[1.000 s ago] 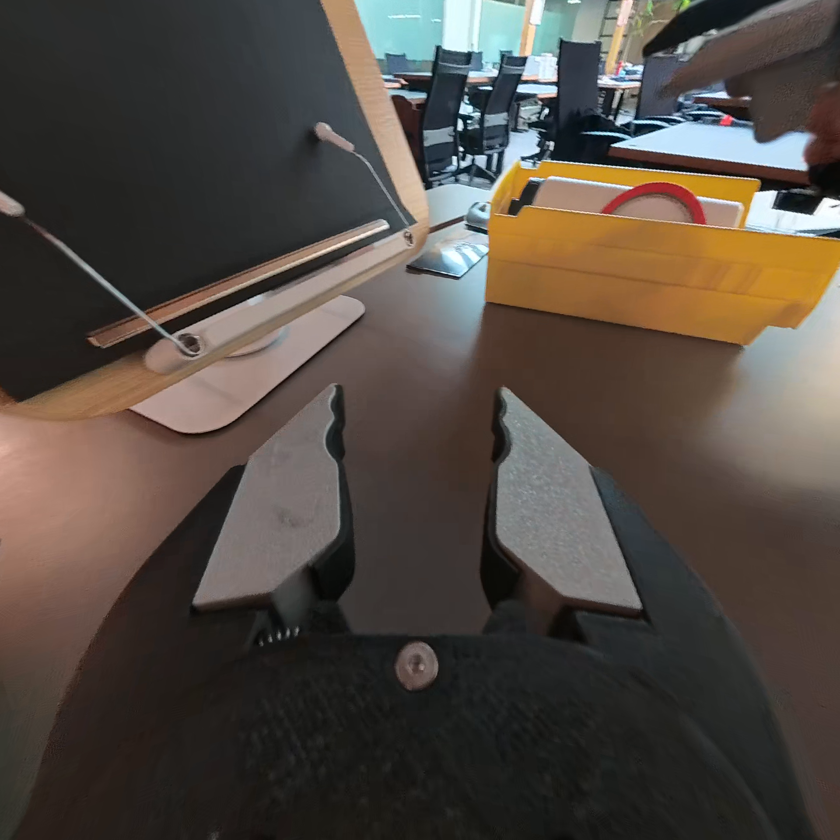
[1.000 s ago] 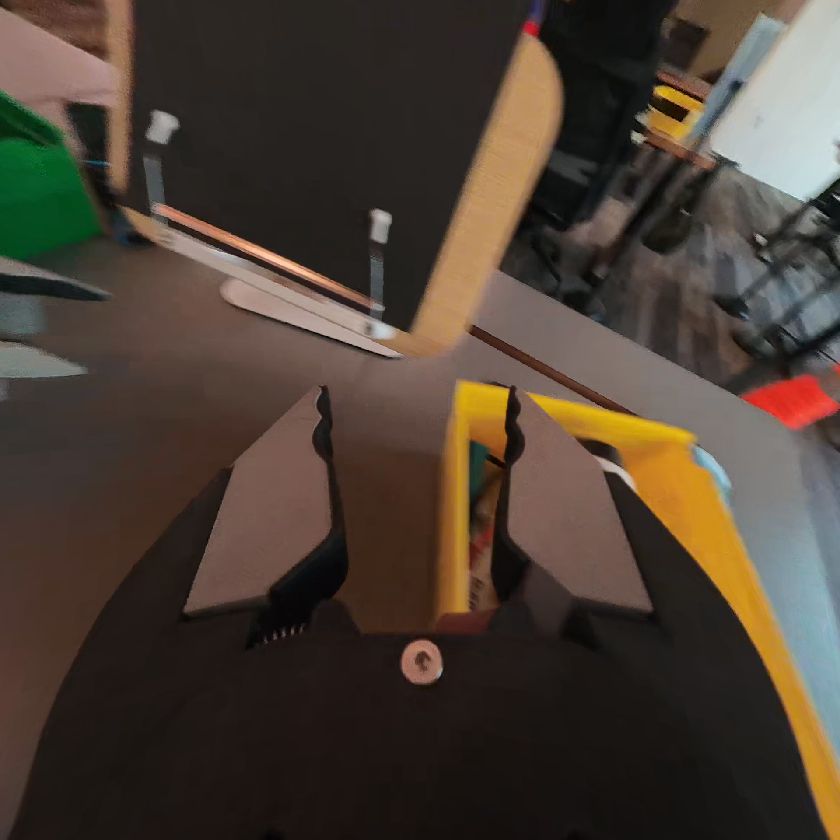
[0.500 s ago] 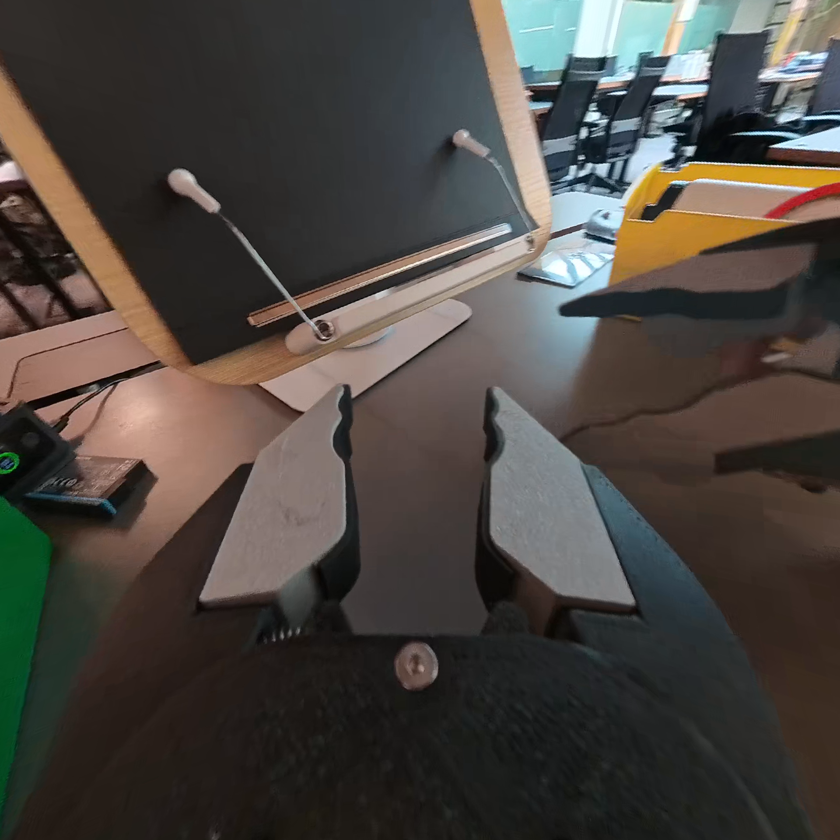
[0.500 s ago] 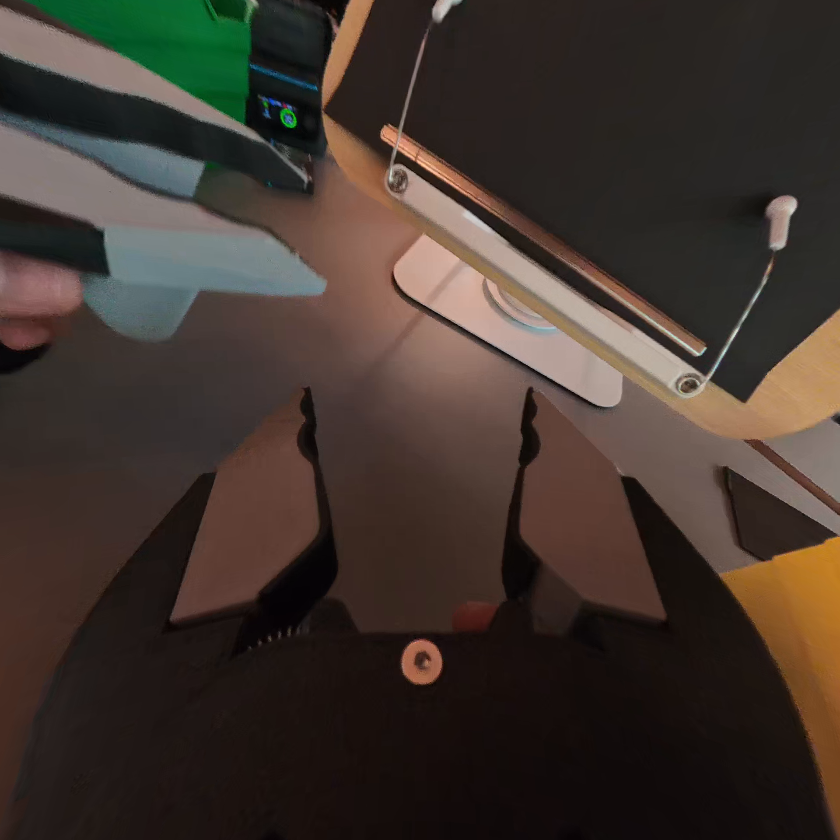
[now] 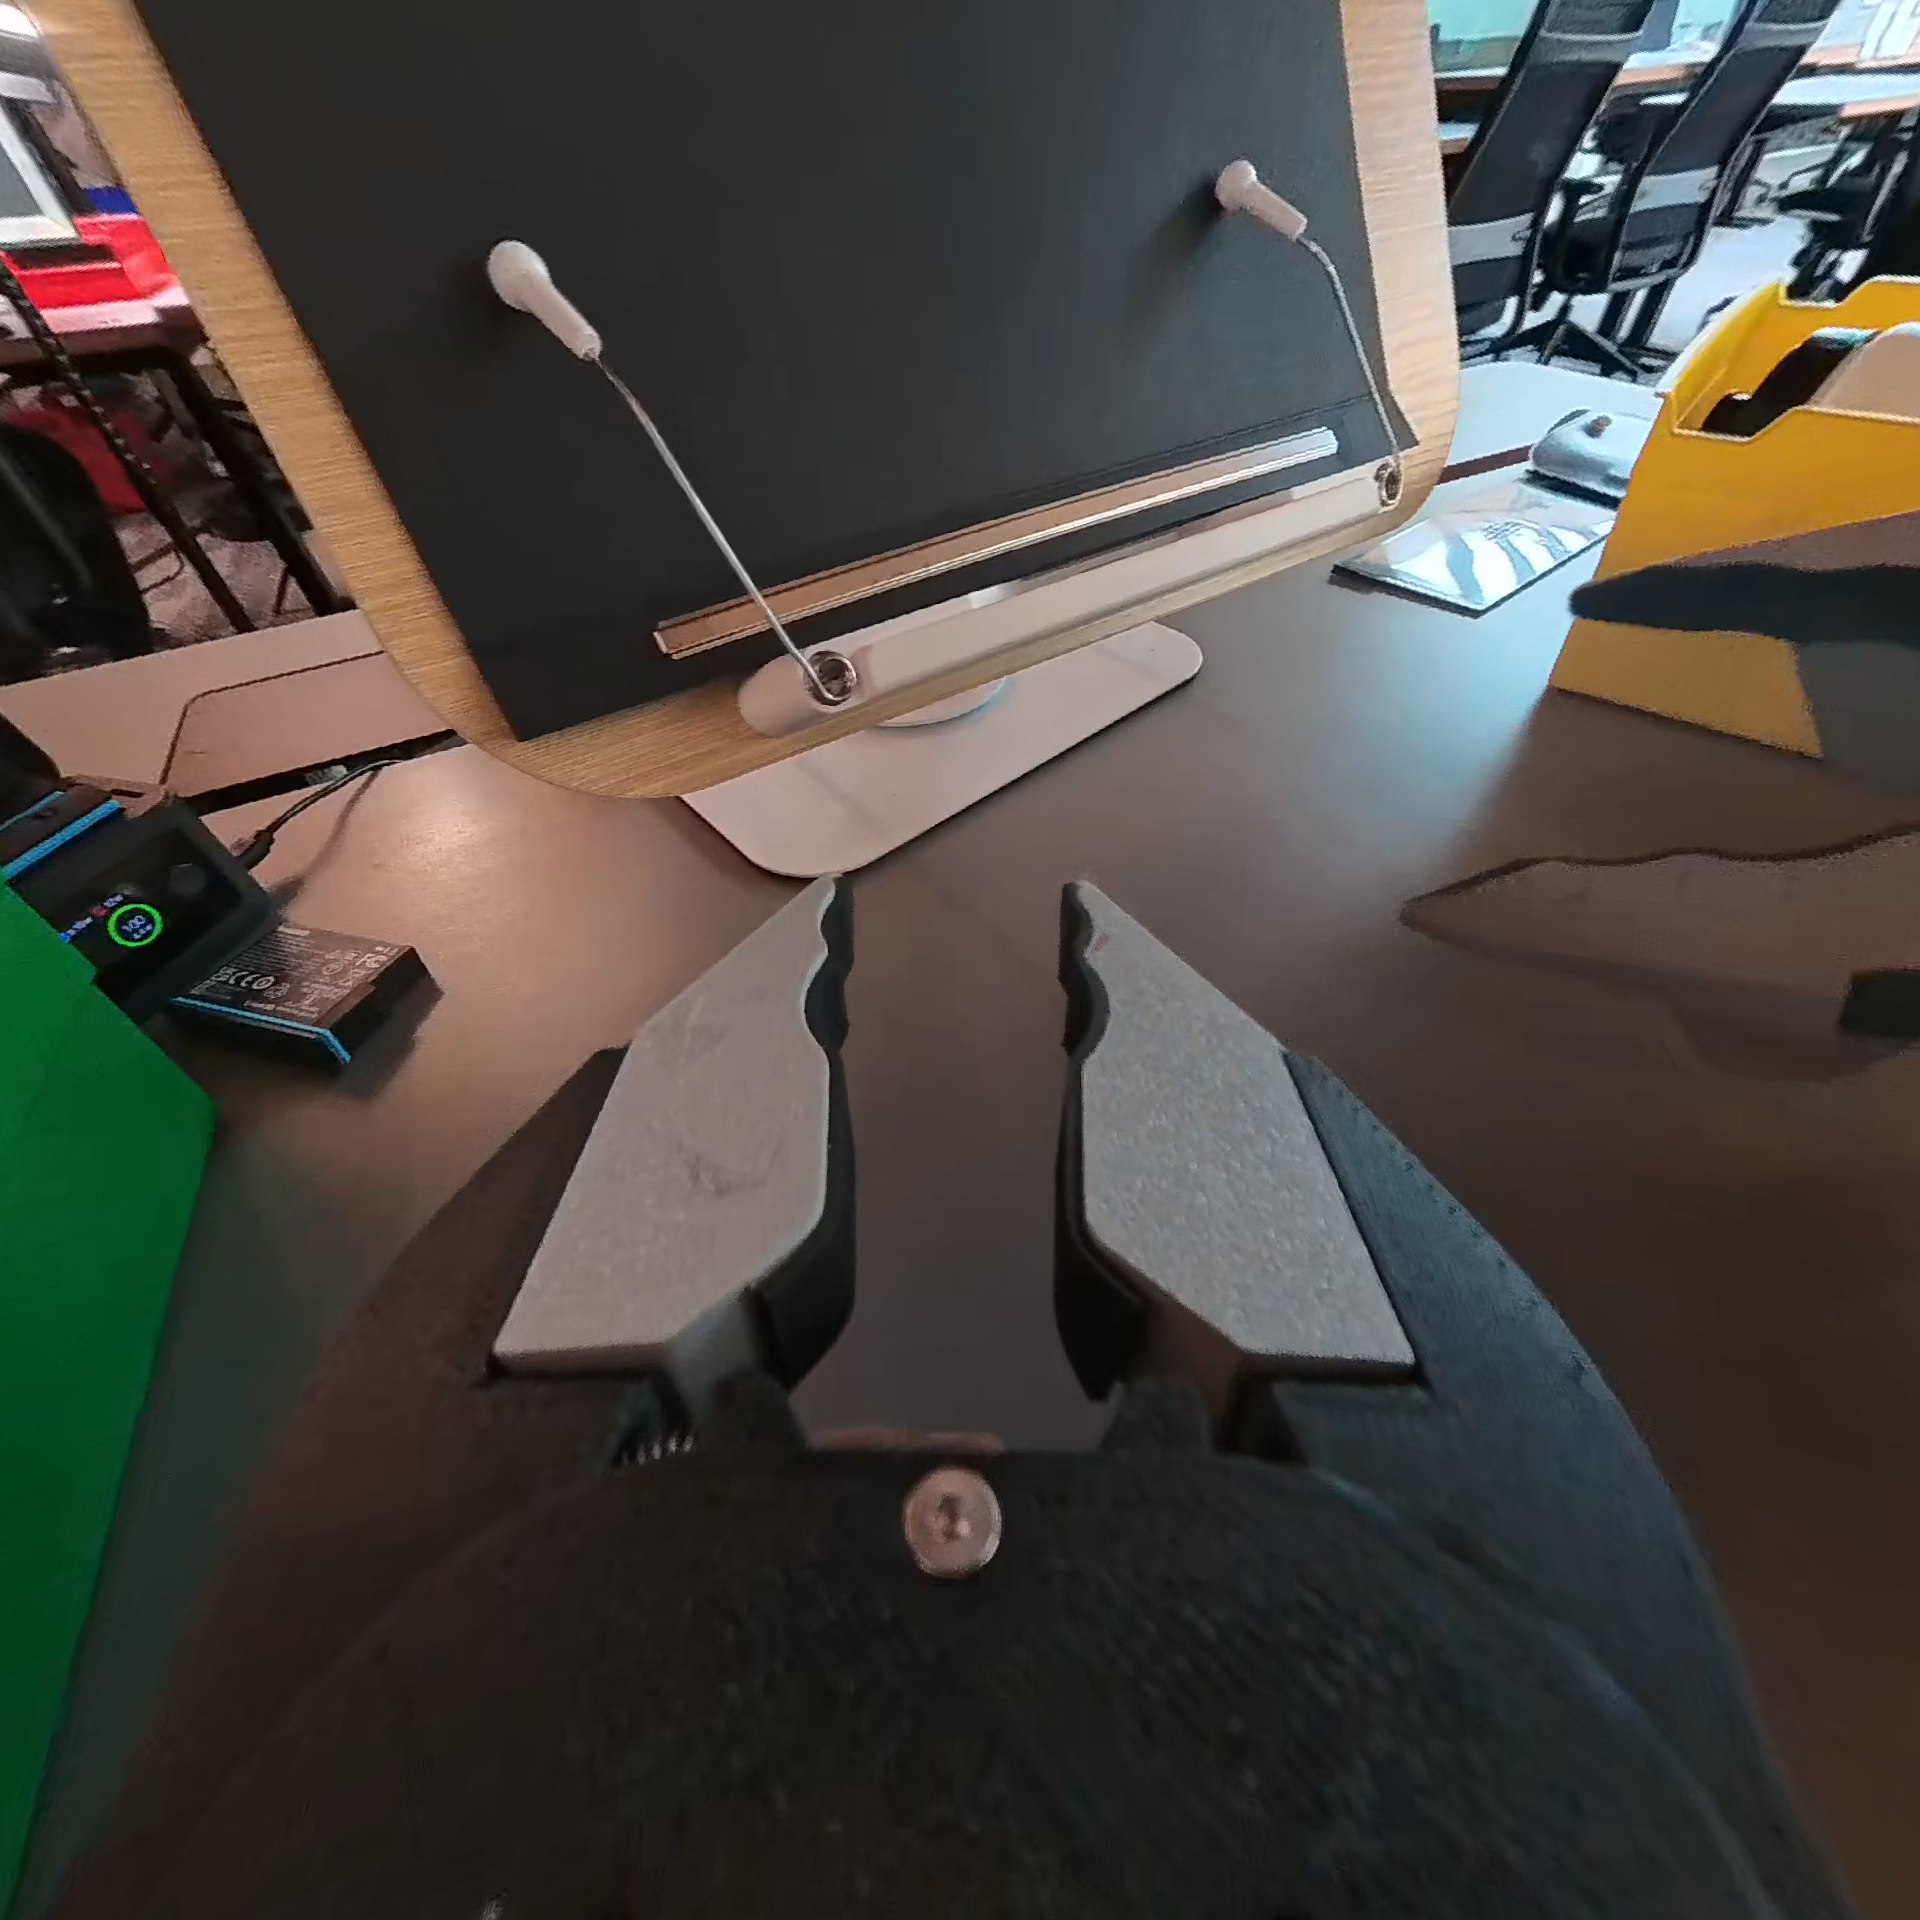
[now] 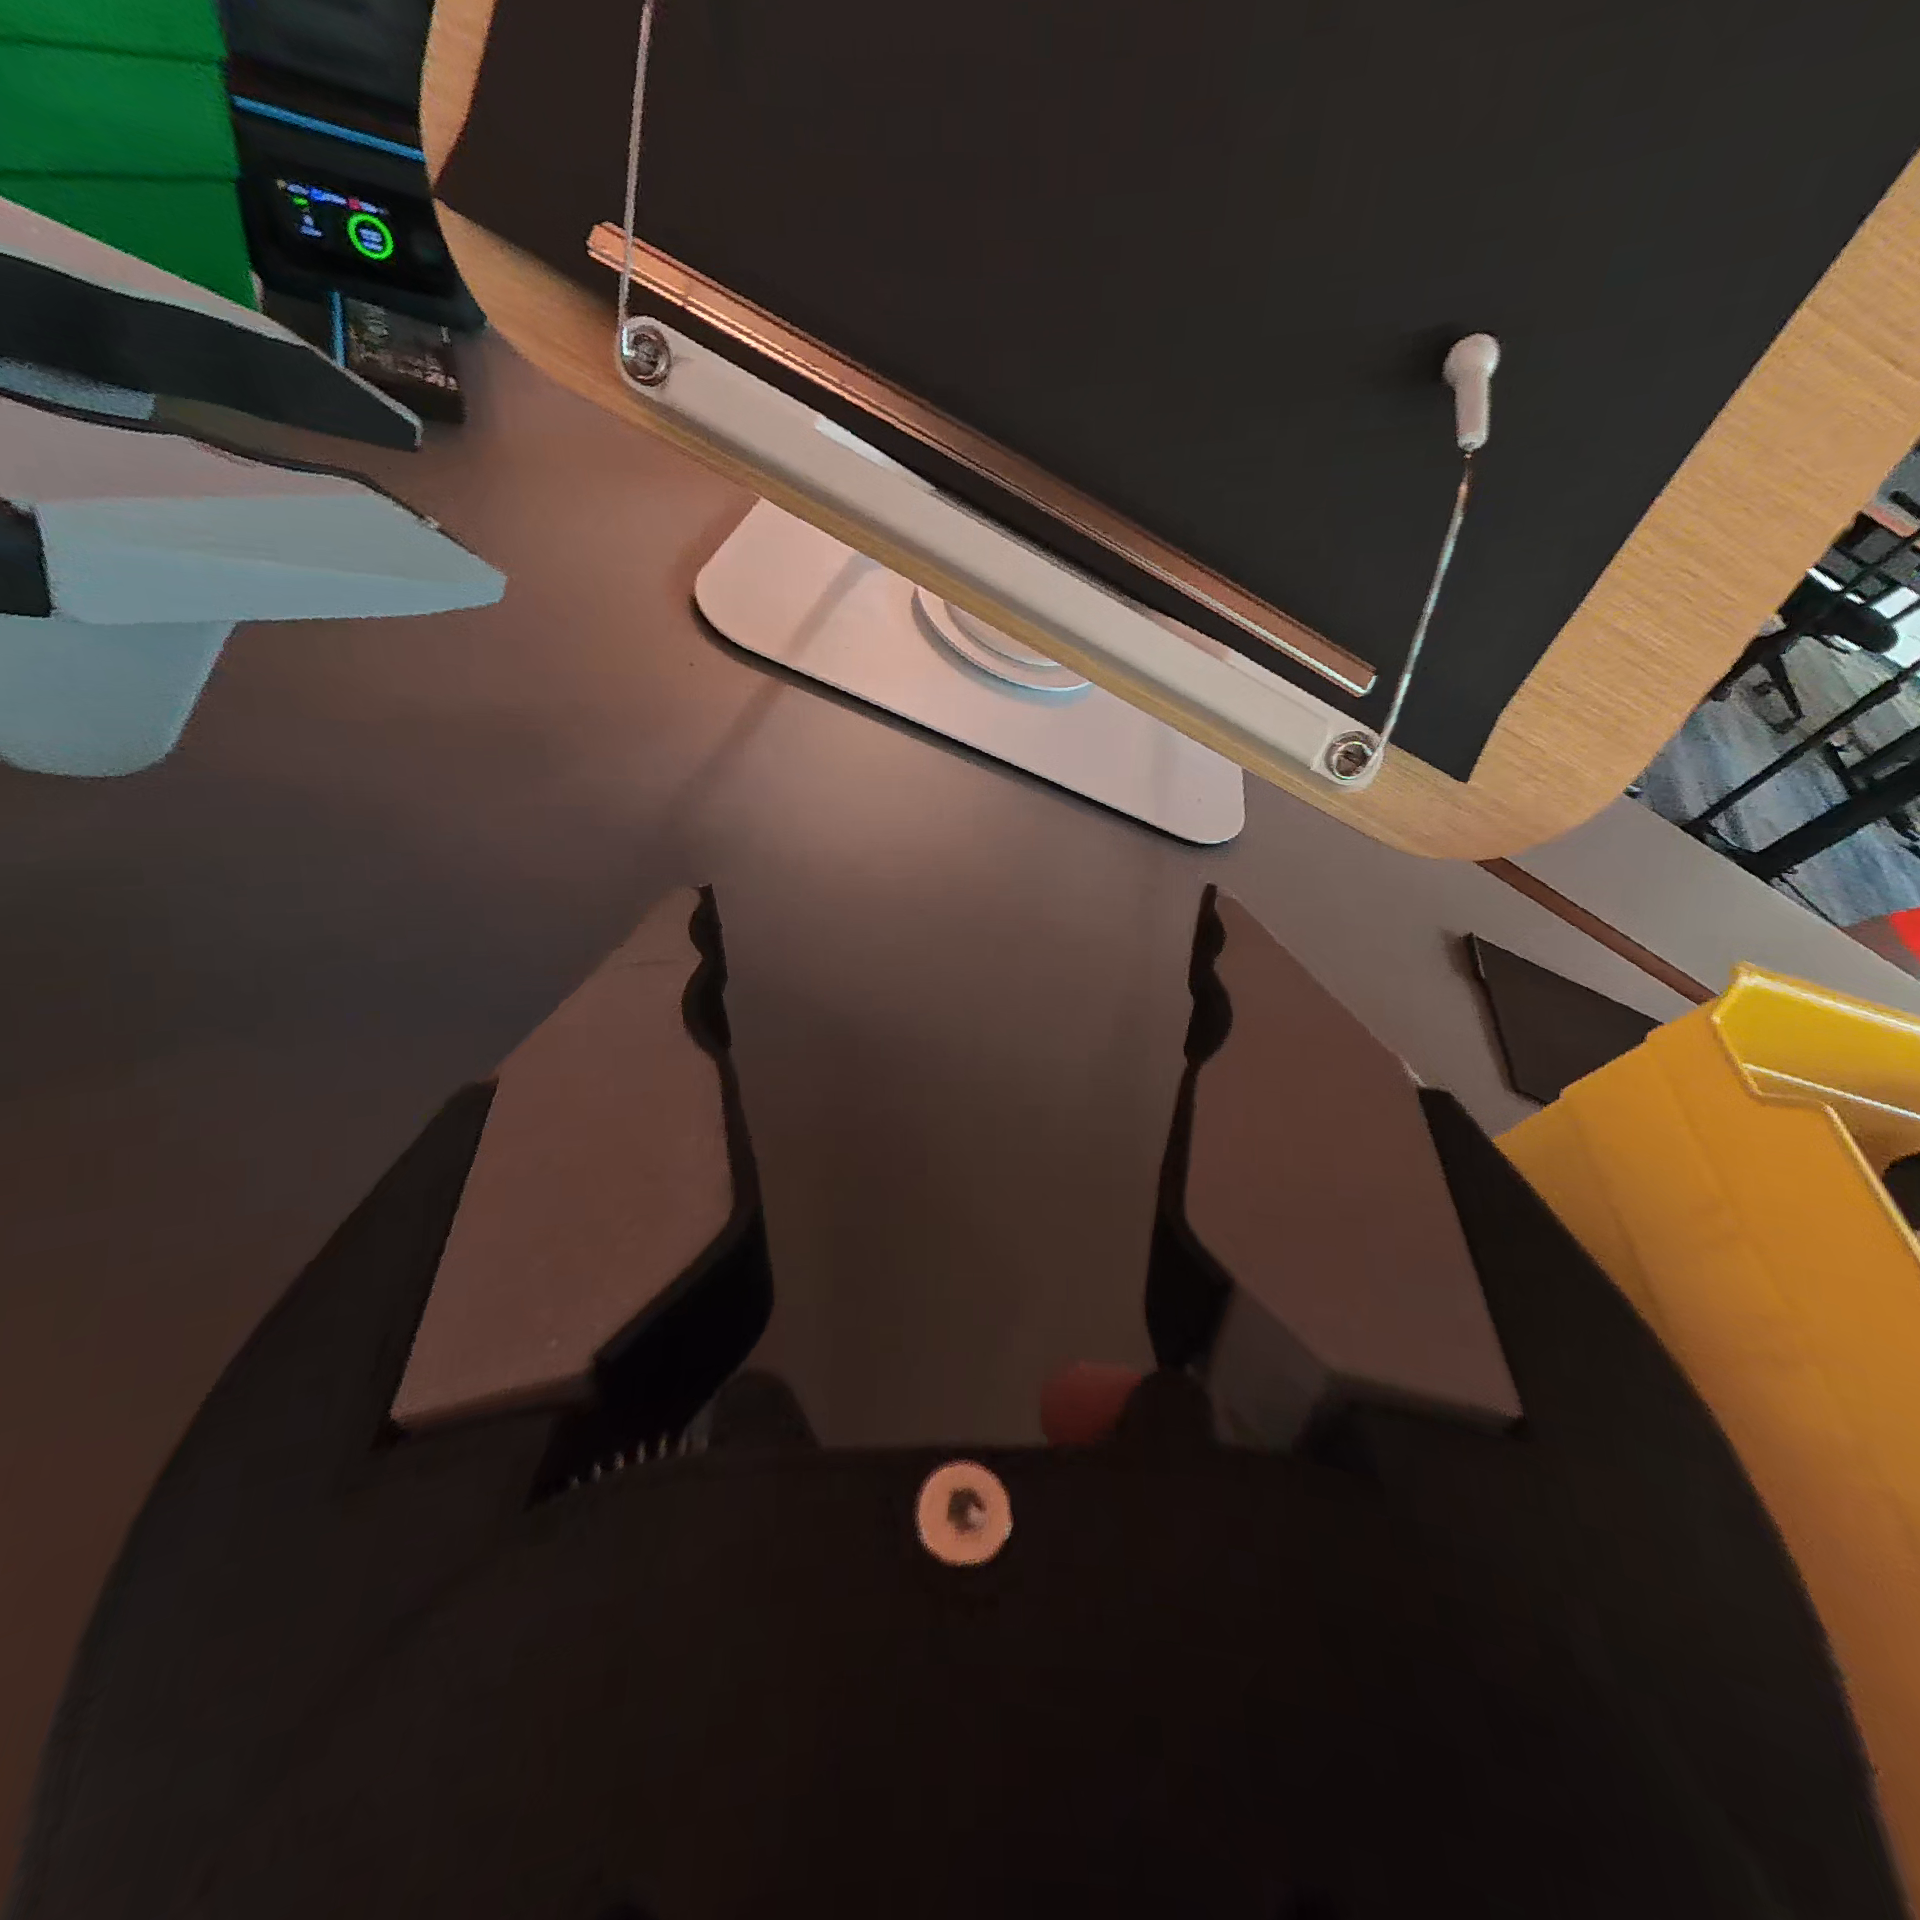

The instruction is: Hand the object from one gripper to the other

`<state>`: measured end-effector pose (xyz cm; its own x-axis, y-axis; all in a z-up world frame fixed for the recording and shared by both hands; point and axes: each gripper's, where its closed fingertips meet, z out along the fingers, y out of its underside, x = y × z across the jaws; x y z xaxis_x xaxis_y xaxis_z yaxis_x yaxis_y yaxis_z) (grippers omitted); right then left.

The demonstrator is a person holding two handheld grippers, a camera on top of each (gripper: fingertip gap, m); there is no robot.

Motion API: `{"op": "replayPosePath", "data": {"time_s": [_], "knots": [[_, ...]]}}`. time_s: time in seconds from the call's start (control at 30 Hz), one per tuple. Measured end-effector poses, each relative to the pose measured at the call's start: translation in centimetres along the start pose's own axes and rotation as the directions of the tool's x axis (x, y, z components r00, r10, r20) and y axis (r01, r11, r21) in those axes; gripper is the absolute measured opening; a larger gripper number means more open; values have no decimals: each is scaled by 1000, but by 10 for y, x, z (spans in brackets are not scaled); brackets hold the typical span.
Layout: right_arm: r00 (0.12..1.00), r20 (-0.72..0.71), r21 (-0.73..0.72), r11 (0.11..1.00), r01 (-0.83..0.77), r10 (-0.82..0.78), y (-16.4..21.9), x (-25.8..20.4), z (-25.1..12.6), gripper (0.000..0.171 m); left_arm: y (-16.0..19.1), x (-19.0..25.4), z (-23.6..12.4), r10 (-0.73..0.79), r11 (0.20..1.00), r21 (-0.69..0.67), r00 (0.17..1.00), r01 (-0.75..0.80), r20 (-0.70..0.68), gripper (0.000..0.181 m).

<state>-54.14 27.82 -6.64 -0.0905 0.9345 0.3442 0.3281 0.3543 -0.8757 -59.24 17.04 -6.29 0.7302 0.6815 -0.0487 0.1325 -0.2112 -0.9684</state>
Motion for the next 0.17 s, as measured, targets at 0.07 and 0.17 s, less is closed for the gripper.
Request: {"op": "replayPosePath", "data": {"time_s": [0.07, 0.17], "knots": [[1000, -13, 4, 1000, -5, 5, -1, 3, 0, 86, -1, -2, 0, 3, 1000, 6, 1000, -3, 13, 33], [999, -40, 6, 1000, -10, 10, -1, 7, 0, 82, -2, -8, 1, -21, 1000, 11, 998, 21, 52, 24]]}}
